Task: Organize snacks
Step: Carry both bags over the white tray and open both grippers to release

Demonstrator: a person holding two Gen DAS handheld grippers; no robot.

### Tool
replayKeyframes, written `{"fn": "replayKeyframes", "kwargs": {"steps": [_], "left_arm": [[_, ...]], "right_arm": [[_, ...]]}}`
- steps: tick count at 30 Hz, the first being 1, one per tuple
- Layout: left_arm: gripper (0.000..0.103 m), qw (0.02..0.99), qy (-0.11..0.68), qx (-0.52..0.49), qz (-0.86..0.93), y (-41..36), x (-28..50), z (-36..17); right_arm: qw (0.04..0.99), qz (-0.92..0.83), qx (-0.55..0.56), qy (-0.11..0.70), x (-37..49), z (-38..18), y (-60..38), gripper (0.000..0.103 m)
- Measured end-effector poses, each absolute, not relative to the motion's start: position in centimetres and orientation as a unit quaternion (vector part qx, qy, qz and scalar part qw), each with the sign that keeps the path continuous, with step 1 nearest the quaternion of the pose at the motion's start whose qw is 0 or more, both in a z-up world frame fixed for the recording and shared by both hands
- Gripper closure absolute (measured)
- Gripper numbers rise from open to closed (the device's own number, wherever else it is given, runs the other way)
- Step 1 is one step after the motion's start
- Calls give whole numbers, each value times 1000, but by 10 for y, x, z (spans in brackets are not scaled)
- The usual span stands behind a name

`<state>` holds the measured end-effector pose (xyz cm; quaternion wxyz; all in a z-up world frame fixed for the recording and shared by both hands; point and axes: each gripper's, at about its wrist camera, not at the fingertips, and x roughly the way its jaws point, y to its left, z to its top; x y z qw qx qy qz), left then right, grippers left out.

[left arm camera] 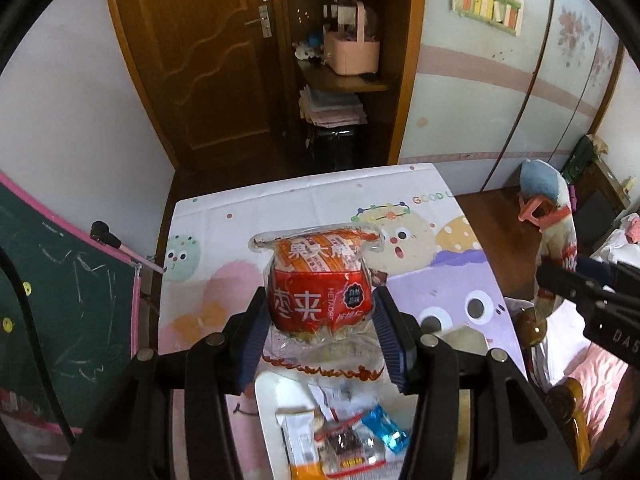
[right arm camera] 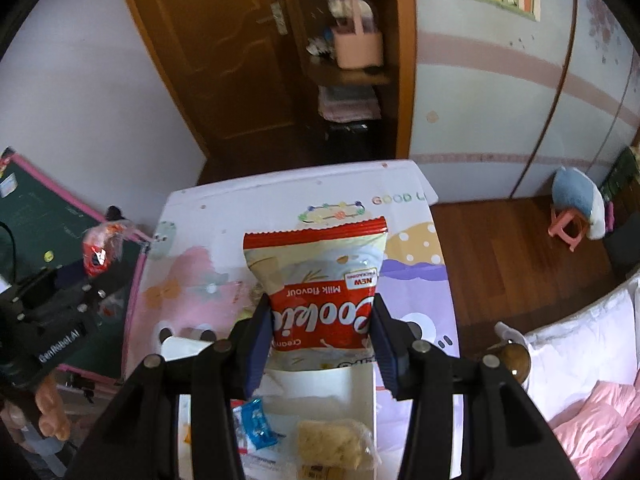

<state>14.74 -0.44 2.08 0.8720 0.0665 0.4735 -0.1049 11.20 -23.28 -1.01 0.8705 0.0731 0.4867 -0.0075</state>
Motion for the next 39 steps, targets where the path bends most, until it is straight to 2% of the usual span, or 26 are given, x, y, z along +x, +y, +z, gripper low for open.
{"fn": "replayKeyframes", "kwargs": {"steps": [12,21,25,28,29,39], "left_arm": [[53,881,457,65,-104,-1,45,28],[52,866,490,61,-79,-3,19,-12],[45,857,506,65,-69,-1,15,-26],[25,860,503,63,-55,3,11,-28],[22,862,501,60,-52,5,10,-28],[20,861,504,46,-53,2,-8,-23]], "right_arm": [[888,46,30,457,36,20,-198,57],[861,74,10,503,9,-17,-177,57],[844,77,4,531,6,-36,-170,55],[829,78,4,554,1,-48,-166,50],[826,78,5,558,-1,-50,-166,49],[831,87,2,549,-24,-43,-163,38]]}}
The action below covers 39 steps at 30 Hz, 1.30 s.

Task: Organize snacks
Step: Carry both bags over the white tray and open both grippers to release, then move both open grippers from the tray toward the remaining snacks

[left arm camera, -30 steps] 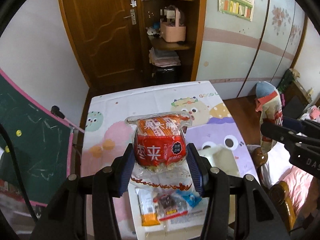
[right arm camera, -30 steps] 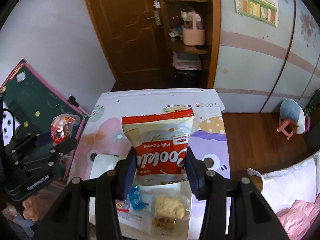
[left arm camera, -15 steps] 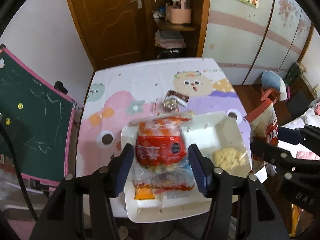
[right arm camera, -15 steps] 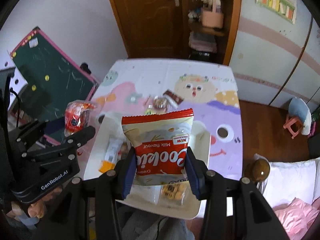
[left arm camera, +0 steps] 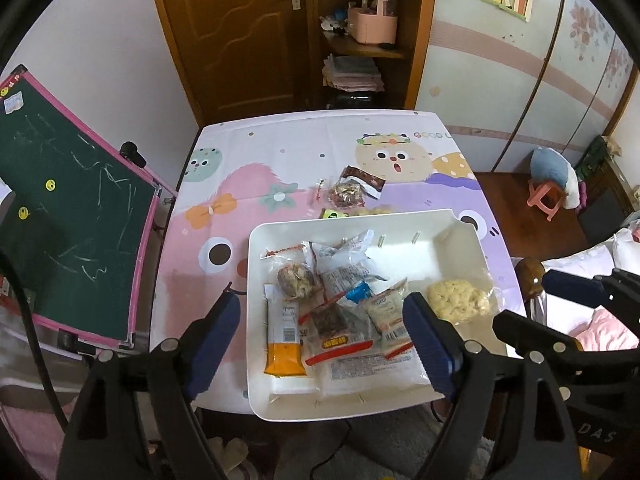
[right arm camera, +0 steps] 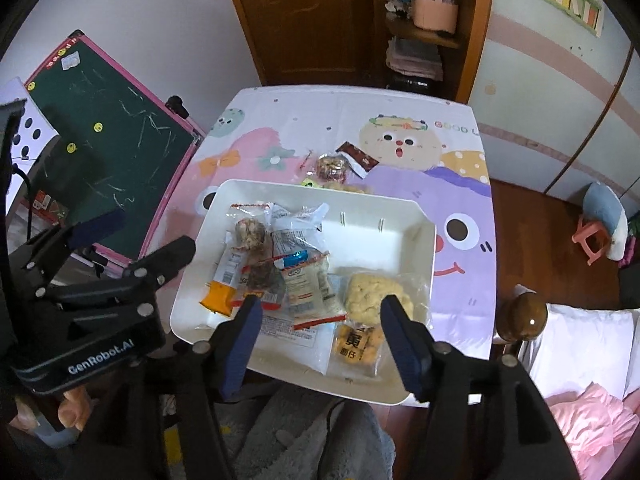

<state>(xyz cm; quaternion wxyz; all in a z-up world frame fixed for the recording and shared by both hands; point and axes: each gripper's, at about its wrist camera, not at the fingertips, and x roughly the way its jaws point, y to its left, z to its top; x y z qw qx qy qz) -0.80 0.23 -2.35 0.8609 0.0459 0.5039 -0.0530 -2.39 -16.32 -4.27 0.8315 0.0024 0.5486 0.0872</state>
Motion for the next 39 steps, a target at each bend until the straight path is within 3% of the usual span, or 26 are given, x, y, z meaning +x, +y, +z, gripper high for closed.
{"fn": "replayKeyframes", "kwargs": {"steps": [27,39], "left_arm": [[19,896,438,67,-37,-7,-53,29],[16,912,401,81,-38,-3,-35,49]], "right_arm": [[886,107,49,449,-54,-1,-184,35],[890,84,25,448,-35,14,-188,35]]}}
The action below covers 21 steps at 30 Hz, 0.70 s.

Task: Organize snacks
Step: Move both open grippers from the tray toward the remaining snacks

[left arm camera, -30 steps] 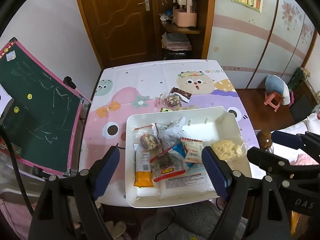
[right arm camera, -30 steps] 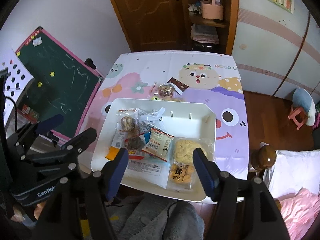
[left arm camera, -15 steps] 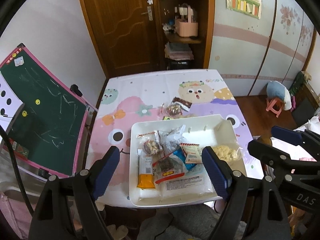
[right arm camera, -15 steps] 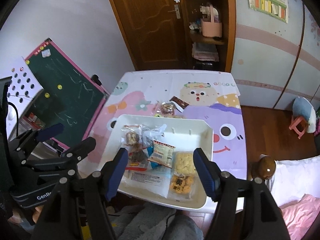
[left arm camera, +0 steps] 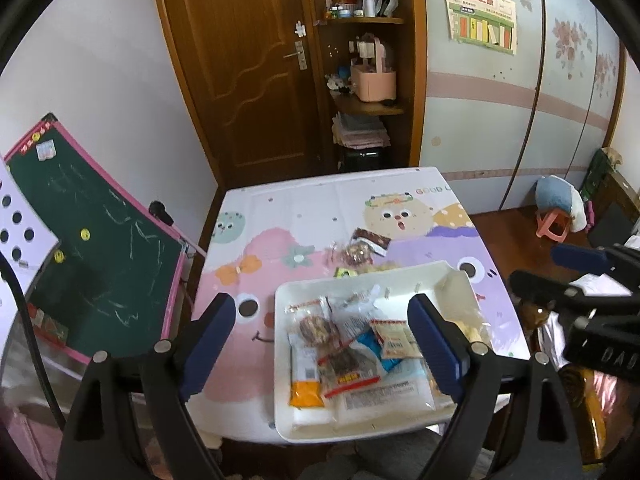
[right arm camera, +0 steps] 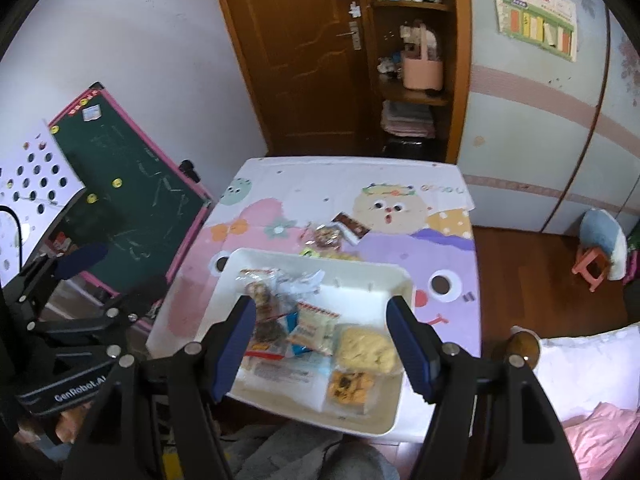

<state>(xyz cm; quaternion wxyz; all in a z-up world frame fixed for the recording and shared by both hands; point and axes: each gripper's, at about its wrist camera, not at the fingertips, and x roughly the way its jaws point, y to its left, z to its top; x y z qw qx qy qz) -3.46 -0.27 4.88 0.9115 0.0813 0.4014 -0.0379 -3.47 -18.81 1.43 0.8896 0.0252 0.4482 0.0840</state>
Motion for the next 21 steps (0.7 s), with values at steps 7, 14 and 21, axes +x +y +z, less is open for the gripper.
{"fn": "replayKeyframes", "kwargs": {"steps": [7,14,21], "left_arm": [[16,923,375,85,-28,23,25,74],[9,931,346,114,-41,35,103,99],[8,898,395,158,-108,15,199,45]], "right_arm": [[904,19,-8,426,0,37,-197,35],[905,0,-8,425,66,51,-202,35],[878,-12,17,478,140,10,-205,35]]}}
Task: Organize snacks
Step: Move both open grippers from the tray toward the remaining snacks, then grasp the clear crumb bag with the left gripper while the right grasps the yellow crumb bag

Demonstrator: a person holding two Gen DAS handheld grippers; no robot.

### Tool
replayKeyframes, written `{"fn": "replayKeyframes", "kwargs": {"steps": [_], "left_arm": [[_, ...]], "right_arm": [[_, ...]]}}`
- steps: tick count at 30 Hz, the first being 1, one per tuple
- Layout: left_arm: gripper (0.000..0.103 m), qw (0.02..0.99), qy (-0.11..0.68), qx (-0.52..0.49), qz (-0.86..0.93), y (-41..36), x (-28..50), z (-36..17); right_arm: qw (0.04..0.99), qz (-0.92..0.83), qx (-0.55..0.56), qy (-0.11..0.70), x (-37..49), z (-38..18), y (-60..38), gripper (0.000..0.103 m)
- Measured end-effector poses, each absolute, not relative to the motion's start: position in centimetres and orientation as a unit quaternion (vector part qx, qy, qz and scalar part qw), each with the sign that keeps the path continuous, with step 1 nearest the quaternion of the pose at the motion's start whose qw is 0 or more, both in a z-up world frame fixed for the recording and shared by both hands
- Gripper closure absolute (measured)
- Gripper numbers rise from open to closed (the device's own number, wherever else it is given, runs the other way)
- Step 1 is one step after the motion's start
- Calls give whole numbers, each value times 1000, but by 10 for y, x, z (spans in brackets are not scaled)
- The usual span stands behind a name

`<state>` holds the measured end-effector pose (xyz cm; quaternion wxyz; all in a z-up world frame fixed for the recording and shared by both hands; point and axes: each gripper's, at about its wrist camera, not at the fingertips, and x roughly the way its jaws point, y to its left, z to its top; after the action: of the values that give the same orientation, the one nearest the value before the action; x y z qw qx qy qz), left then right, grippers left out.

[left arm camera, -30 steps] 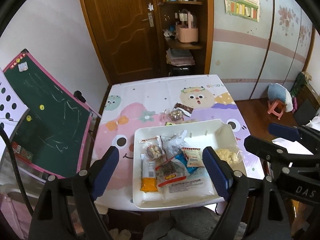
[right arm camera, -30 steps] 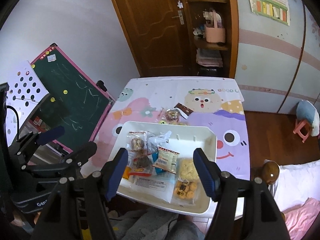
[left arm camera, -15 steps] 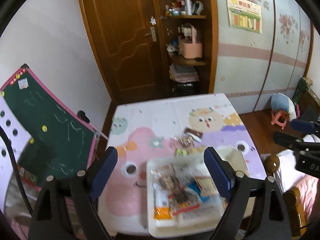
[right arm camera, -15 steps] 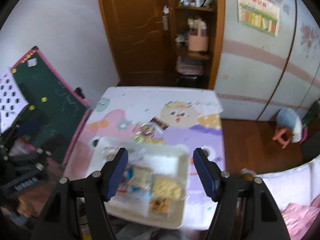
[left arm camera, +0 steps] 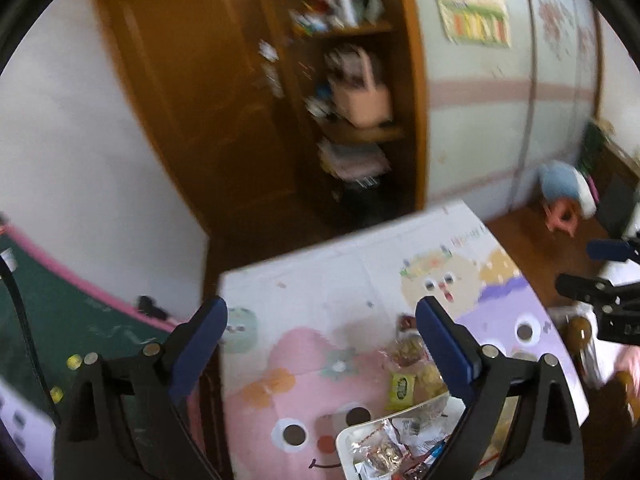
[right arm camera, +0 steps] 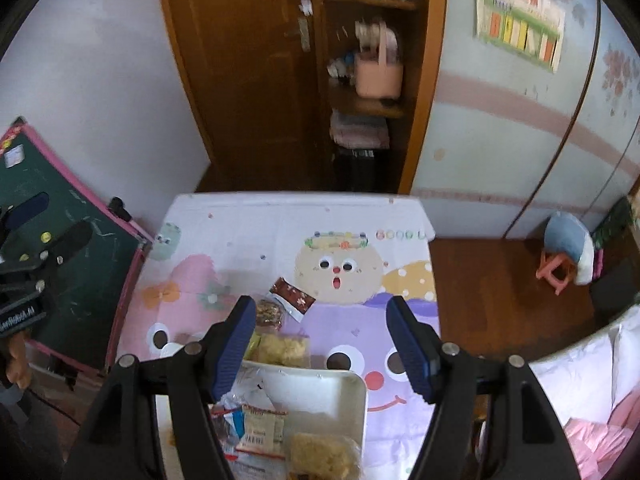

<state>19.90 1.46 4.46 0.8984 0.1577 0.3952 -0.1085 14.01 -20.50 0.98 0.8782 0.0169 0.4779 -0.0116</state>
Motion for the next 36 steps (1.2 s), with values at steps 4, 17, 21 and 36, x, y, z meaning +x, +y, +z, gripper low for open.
{"fn": "replayKeyframes", "kwargs": {"steps": [4,17,21,36], "left_arm": [[8,845,480,165,-168,2,251,-22],[14,727,610,193,-250,-40,316,-196],[14,706,631,167,-274,-43,319,-220],[27,663,673,133,-301,-58,315,-267]], "right_arm": [[837,-17,50,545,178,-46,-209,35],[671,9,130,730,220,-232,-208,35],[645,31,149,749,221,-257,-204,35],[603,70,154,779,230,-290,-182,38]]}}
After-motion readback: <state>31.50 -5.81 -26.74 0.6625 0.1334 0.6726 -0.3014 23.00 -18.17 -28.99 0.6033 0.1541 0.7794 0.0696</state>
